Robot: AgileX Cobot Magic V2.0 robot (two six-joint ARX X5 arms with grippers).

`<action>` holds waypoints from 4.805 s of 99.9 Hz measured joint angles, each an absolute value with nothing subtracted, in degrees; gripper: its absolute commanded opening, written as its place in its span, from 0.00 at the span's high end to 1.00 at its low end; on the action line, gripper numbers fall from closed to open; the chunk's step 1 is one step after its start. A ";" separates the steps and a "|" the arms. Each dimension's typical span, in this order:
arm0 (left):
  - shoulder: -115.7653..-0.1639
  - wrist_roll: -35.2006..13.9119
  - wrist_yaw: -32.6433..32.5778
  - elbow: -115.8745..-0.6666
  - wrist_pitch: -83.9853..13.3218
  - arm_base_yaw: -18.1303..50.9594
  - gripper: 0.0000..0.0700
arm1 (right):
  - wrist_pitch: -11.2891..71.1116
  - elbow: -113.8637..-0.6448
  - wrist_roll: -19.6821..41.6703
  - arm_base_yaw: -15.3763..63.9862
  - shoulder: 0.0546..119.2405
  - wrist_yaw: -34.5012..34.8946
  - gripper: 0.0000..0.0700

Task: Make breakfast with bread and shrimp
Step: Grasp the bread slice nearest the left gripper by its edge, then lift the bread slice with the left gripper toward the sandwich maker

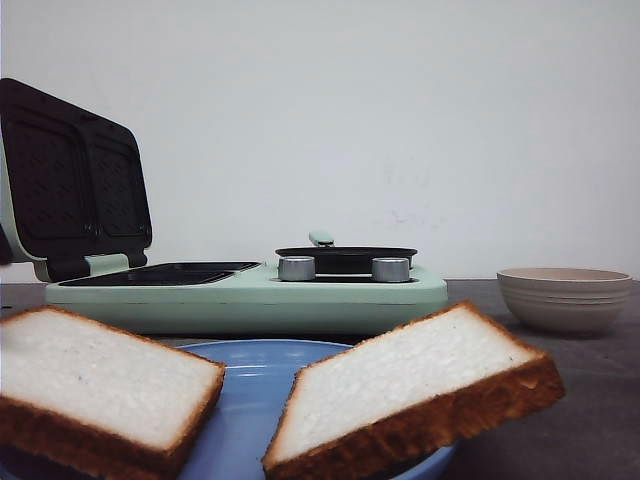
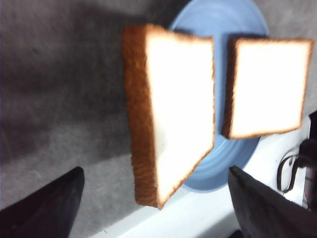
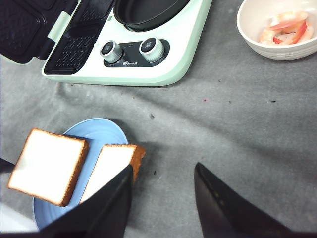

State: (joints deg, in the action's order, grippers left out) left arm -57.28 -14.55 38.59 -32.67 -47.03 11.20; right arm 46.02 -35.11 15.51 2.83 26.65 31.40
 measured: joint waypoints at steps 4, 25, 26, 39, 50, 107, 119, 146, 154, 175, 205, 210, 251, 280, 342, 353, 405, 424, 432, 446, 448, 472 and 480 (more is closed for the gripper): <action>-58.48 -14.59 38.52 -32.67 -46.06 11.99 0.26 | 46.02 -35.11 15.51 2.83 26.65 31.40 0.66; -63.29 -15.59 38.50 -32.67 -41.47 14.61 0.26 | 46.02 -35.11 15.51 2.83 26.65 31.70 0.66; -63.53 -15.66 38.48 -32.67 -41.34 14.72 0.26 | 46.02 -35.11 15.51 2.83 26.65 31.77 0.66; -65.95 -16.12 38.52 -32.67 -39.40 16.56 0.26 | 46.02 -35.11 15.51 2.83 26.65 31.92 0.66; -67.00 -16.93 38.96 -32.67 -37.12 17.47 0.26 | 46.02 -35.11 15.51 2.83 26.65 31.92 0.66; -68.62 -18.85 39.16 -32.67 -34.70 19.05 0.78 | 46.02 -35.11 15.51 2.83 26.65 31.92 0.66; -68.62 -18.85 39.16 -32.67 -34.70 19.05 0.99 | 46.02 -35.11 15.51 2.83 26.65 31.92 0.66; -68.62 -18.85 39.35 -32.67 -34.57 19.05 1.00 | 46.02 -35.11 15.51 2.83 26.65 31.92 0.66; -68.62 -18.85 39.35 -32.67 -34.57 19.05 1.00 | 46.02 -35.11 15.51 2.83 26.65 31.92 0.66; -68.60 -18.85 39.35 -32.67 -34.57 19.05 1.00 | 46.02 -35.11 15.51 2.83 26.65 31.92 0.66; -65.91 -18.87 39.79 -32.67 -34.48 19.05 1.00 | 46.02 -35.11 15.51 2.83 26.65 31.92 0.66; -65.06 -18.90 39.79 -32.67 -34.50 19.05 1.00 | 46.02 -35.11 15.51 2.83 26.65 31.92 0.66; -56.58 -21.21 38.22 -33.21 -34.87 19.05 1.00 | 46.02 -35.11 15.51 2.83 26.65 31.92 0.66; -54.68 -21.80 31.57 -40.53 -34.94 19.05 1.00 | 46.02 -35.11 15.51 2.83 26.65 31.92 0.65; -57.12 -17.89 13.08 -46.81 -20.47 19.05 1.00 | 46.02 -35.11 15.51 2.83 26.65 31.90 0.65; -60.60 -15.27 10.72 -50.00 -19.38 19.05 1.00 | 46.02 -35.11 15.51 2.83 26.65 31.90 0.66; -86.70 -1.61 -3.18 -77.87 -18.98 19.05 1.00 | 46.02 -35.11 15.44 2.83 26.65 31.88 0.66; -95.26 5.58 -8.08 -86.13 -19.05 19.05 1.00 | 46.02 -35.11 15.38 2.83 26.65 31.86 0.66; -97.91 8.51 -9.41 -87.29 -18.70 19.05 1.00 | 46.02 -35.11 15.38 2.92 26.65 31.88 0.66; -101.38 13.65 -12.86 -87.31 -16.97 19.27 1.00 | 46.02 -35.11 15.31 3.11 26.65 31.86 0.66; -101.73 14.28 -13.30 -87.31 -16.75 19.29 1.00 | 46.02 -35.11 15.31 3.11 26.65 31.86 0.66; -105.25 20.10 -16.49 -87.31 -12.60 19.59 1.00 | 46.02 -35.11 15.25 3.29 26.65 31.48 0.66; -106.34 21.39 -16.60 -87.33 -11.55 19.84 1.00 | 46.02 -35.11 15.25 3.55 26.65 31.48 0.66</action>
